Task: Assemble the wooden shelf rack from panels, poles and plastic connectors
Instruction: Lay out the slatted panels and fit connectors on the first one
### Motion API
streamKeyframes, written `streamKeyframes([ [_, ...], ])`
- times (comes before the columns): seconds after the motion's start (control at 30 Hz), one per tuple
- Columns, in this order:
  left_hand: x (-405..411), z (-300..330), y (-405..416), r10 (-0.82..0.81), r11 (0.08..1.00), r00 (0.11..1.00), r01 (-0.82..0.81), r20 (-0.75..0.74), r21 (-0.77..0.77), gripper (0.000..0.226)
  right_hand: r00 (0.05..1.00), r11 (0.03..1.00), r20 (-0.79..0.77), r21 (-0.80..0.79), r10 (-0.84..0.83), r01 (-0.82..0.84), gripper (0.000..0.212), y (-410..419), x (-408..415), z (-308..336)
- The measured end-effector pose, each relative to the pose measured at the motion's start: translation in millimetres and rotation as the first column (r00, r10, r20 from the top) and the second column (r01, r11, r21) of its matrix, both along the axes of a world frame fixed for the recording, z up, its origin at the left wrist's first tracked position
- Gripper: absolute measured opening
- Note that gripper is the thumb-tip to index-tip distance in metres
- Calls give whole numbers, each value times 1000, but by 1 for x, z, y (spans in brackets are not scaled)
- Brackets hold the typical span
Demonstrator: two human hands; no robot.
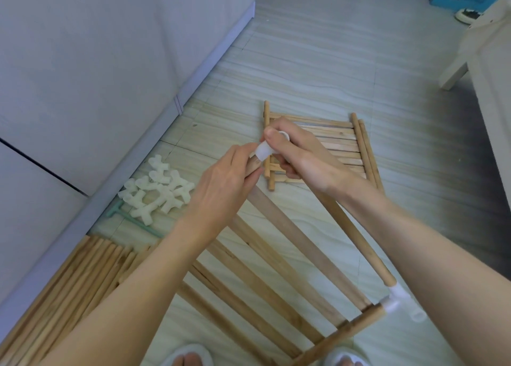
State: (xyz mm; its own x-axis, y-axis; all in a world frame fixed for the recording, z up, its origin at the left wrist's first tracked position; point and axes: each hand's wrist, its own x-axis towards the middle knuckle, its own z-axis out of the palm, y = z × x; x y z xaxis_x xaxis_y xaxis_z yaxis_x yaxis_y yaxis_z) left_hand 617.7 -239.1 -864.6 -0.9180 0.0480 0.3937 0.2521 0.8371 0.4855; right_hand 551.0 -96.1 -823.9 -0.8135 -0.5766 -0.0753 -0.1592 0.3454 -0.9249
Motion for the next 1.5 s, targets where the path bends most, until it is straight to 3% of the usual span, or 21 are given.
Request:
streamKeyframes([
  [0.33,24,-13,16,-40,988,998,46,46,-148,29,998,995,48,89,-41,37,26,15,21,-22],
  [0.7,23,-16,18,-132,990,986,136,98,-42,31,992,993,55,28,-116,114,23,21,25,-32],
  [1.17,29,-14,13,-161,980,982,172,100,-105,22,989,991,72,61,-127,123,25,16,36,-27],
  [1.37,31,-22,15,-100,995,990,102,101,-15,23,993,993,60,69,-97,93,22,17,42,-31],
  [1.5,30,-30,2,8,990,954,-49,301,130,41,988,982,22,109,-155,151,22,24,35,-32],
])
